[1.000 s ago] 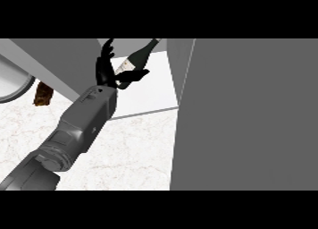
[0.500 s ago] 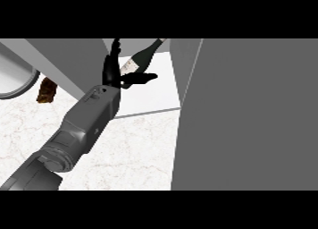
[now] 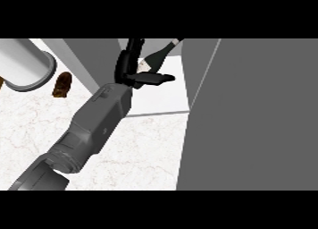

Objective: Pick up the wine, place it into the cabinet and close the cabinet

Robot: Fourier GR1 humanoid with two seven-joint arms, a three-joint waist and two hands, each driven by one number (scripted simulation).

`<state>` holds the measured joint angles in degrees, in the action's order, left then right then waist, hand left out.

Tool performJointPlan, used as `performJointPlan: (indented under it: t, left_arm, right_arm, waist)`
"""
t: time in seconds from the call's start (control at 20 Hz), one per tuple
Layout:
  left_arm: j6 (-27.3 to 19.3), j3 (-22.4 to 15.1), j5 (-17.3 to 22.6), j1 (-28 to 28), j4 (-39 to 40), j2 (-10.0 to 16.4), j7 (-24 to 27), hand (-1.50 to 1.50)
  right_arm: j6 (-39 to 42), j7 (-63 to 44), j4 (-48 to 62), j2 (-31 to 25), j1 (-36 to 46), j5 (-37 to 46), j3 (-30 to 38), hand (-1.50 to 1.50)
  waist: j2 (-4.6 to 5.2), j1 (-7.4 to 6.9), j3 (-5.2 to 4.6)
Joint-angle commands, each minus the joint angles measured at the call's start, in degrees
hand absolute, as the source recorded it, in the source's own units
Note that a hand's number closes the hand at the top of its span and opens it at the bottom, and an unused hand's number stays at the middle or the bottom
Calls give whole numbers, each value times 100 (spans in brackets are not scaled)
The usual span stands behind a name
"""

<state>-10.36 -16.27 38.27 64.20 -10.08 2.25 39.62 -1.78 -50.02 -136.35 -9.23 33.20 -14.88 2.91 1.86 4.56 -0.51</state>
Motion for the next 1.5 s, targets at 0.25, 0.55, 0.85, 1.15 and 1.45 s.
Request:
performJointPlan:
  t: [0.25, 0.55, 0.85, 1.15, 1.45]
  left_arm:
    - [929, 104, -47, -96, -579, 280, -359, -150]
    - [183, -161, -287, -469, -1819, -135, -664, -150]
    - [-462, -863, -475, -1180, -3638, -223, -1431, -150]
    - [-1653, -1737, -469, -2148, -5699, -224, -2160, -150]
    - [-2354, -2231, -928, -3381, -7077, -220, -2217, -150]
  right_arm:
    - [-228, -223, -159, -201, -39, 238, 165, -150]
    - [-318, -728, -548, -453, -88, -109, 419, -150]
    - [-599, -778, -457, -339, 228, 309, -22, -150]
    - [-479, -549, -209, -347, 219, 104, 9, -150]
    - [-644, -716, -539, -313, 46, 445, -308, -150]
  waist:
    - [-202, -428, 49]
    - [-266, -525, 53]
    - [-287, -577, 47]
    - [-254, -540, 50]
    - [-237, -514, 47]
